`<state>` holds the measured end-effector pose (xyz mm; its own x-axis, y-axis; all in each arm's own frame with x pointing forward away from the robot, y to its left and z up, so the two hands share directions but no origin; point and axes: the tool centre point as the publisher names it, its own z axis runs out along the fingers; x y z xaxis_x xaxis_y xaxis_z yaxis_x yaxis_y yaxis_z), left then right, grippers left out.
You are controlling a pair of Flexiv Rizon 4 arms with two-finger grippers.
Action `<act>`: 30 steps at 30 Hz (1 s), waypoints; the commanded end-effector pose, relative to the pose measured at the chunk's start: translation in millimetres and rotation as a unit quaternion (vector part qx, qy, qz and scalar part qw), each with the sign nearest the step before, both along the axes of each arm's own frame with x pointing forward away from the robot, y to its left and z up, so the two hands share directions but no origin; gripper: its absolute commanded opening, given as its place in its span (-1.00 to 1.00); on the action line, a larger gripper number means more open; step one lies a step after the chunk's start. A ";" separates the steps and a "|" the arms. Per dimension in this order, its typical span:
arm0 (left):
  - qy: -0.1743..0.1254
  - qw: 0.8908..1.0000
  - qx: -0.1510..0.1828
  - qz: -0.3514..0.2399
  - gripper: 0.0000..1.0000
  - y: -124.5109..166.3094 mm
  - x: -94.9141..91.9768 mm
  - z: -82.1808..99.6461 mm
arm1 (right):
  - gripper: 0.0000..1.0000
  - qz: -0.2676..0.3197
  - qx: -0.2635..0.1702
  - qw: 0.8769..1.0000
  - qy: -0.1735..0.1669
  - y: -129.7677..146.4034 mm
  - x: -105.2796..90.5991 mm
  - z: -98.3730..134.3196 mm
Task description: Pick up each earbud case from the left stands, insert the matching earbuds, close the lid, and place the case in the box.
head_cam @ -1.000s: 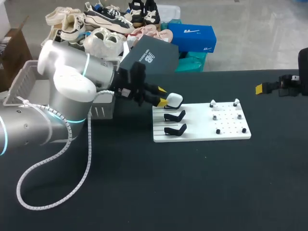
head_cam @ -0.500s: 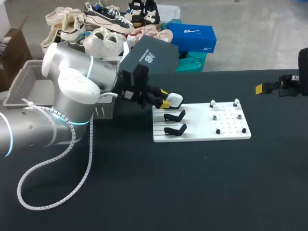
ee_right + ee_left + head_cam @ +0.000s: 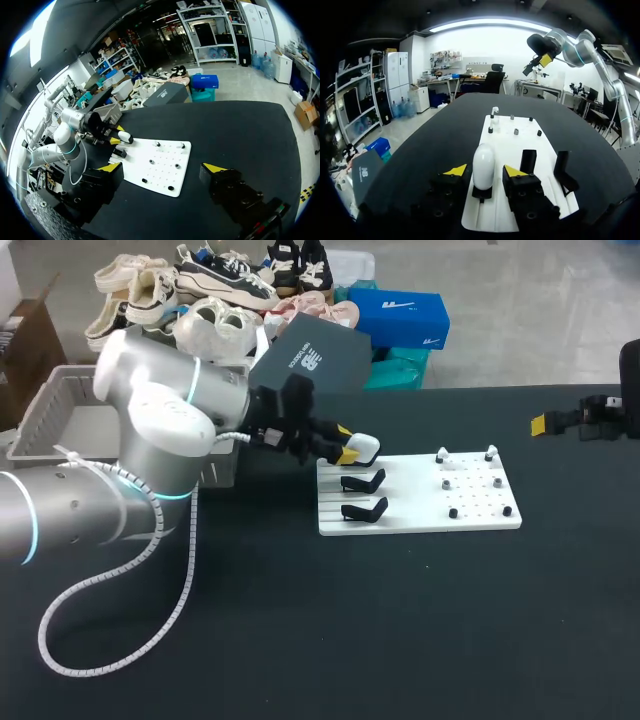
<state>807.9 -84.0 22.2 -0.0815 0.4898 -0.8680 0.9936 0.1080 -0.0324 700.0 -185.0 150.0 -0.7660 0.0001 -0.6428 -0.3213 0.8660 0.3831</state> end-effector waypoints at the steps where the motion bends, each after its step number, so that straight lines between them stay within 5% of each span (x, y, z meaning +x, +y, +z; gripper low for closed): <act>1: 0.000 1.000 0.001 -0.001 -0.11 -3.2 4.1 -2.4 | 1.00 0.000 0.000 1.000 0.000 0.0 0.0 0.0; 18: -0.005 1.000 0.005 0.003 -0.50 -3.9 7.9 -6.7 | 1.00 0.000 0.000 1.000 0.000 0.0 0.0 0.0; 20: -0.005 1.000 0.004 0.003 -0.65 -3.5 8.0 -5.8 | 1.00 0.000 0.000 1.000 0.000 0.0 0.0 0.0; 21: -0.005 1.000 0.003 0.002 -1.00 -2.9 7.8 -5.0 | 1.00 0.000 0.000 1.000 0.000 0.0 0.0 0.0; 30: -0.004 1.000 -0.014 -0.004 -1.00 6.8 2.8 5.7 | 1.00 0.000 0.000 1.000 0.000 0.0 0.0 0.0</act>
<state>812.7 -84.1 25.1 -0.0751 0.4754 -0.8765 0.9943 0.1028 -0.0294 700.0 -185.1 150.0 -0.7660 0.0001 -0.6428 -0.3213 0.8660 0.3831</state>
